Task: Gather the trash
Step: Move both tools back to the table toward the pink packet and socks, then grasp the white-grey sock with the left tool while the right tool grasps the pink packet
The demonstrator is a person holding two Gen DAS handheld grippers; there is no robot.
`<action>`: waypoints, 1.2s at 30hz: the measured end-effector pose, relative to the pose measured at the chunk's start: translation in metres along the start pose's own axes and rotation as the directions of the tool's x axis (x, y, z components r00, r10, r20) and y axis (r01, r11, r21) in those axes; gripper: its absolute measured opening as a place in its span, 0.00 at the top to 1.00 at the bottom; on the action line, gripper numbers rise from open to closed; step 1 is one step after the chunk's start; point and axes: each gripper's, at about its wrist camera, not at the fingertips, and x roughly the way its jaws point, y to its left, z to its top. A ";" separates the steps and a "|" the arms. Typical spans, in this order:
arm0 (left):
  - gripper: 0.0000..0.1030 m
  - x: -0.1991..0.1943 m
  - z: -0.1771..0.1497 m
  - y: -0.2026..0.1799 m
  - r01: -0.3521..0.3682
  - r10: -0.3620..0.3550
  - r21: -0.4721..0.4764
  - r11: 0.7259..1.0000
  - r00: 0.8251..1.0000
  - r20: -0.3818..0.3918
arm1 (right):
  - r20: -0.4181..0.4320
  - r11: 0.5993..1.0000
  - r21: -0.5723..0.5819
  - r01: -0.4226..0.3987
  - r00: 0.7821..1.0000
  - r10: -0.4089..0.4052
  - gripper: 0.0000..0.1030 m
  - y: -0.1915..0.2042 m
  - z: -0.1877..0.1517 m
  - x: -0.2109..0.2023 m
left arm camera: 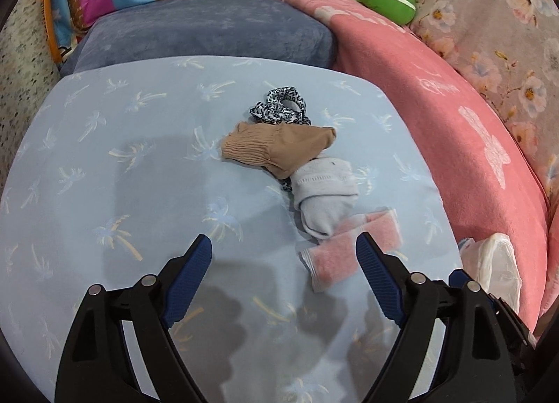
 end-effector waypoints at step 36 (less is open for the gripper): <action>0.65 0.028 0.014 -0.033 0.112 -0.107 0.063 0.992 0.991 -0.074 | -0.029 0.999 0.048 -0.004 1.000 0.005 0.86 -0.013 0.006 0.049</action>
